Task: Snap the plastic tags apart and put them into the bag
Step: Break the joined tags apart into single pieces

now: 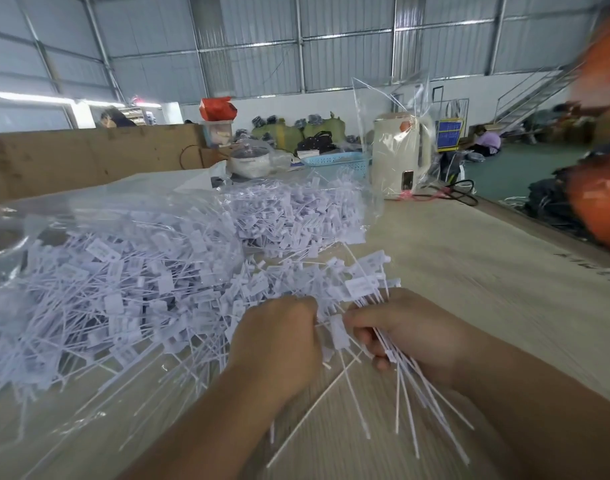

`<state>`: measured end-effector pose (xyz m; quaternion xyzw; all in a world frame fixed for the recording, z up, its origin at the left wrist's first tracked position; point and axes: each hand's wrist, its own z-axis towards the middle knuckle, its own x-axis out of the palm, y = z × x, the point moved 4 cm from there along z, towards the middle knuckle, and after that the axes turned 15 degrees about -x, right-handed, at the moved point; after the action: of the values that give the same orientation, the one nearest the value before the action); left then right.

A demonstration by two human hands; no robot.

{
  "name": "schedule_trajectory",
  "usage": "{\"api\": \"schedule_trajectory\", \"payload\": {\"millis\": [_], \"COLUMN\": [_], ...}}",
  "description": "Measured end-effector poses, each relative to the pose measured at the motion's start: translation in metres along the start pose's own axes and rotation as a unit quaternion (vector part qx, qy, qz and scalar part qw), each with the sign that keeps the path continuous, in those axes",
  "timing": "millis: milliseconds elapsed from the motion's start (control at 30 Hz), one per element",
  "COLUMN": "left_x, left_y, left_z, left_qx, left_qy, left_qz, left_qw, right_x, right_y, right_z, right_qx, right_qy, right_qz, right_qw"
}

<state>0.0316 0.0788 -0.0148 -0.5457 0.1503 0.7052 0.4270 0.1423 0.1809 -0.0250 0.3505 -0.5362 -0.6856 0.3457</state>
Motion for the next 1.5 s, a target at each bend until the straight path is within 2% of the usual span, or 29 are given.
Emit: {"api": "schedule_trajectory", "payload": {"millis": [133,333,533,700,833,933,1000,1133,1300,1500], "left_x": [-0.004,-0.009,-0.009,-0.005,-0.012,-0.018,-0.020,-0.022,-0.025,-0.021], "left_y": [0.007,0.006,-0.009,-0.020,-0.023,-0.026,-0.026,-0.019,-0.005,-0.008], "left_z": [0.004,0.003,-0.004,-0.010,-0.013,-0.016,-0.014,-0.008,-0.002,-0.003], "left_qx": [-0.052,-0.063,-0.022,-0.010,0.017,0.101,0.130,0.133,0.102,0.126], "left_qy": [0.003,-0.021,-0.036,0.033,0.039,-0.010,-0.035,0.001,-0.030,0.002], "left_qz": [-0.129,-0.212,-0.213,-0.254,-0.255,-0.183,-0.145,-0.203,-0.268,-0.195], "left_qw": [0.990,0.975,0.976,0.967,0.966,0.978,0.980,0.970,0.958,0.973], "right_x": [-0.002,0.001,0.010,0.016,0.017,0.014,0.011,0.006,0.007,0.015], "right_y": [0.008,0.005,0.005,0.005,0.006,0.004,0.001,0.000,0.002,-0.004], "right_z": [-0.003,-0.003,-0.001,0.000,0.002,0.003,0.005,0.007,0.008,0.005], "right_qx": [0.003,0.013,-0.012,-0.026,-0.025,-0.017,-0.012,-0.026,-0.064,-0.015], "right_qy": [0.007,-0.005,-0.009,0.004,0.031,0.042,0.029,-0.020,-0.042,-0.008], "right_qz": [0.029,0.044,0.088,0.131,0.212,0.247,0.255,0.236,0.217,0.237], "right_qw": [1.000,0.999,0.996,0.991,0.976,0.968,0.967,0.971,0.973,0.971]}}
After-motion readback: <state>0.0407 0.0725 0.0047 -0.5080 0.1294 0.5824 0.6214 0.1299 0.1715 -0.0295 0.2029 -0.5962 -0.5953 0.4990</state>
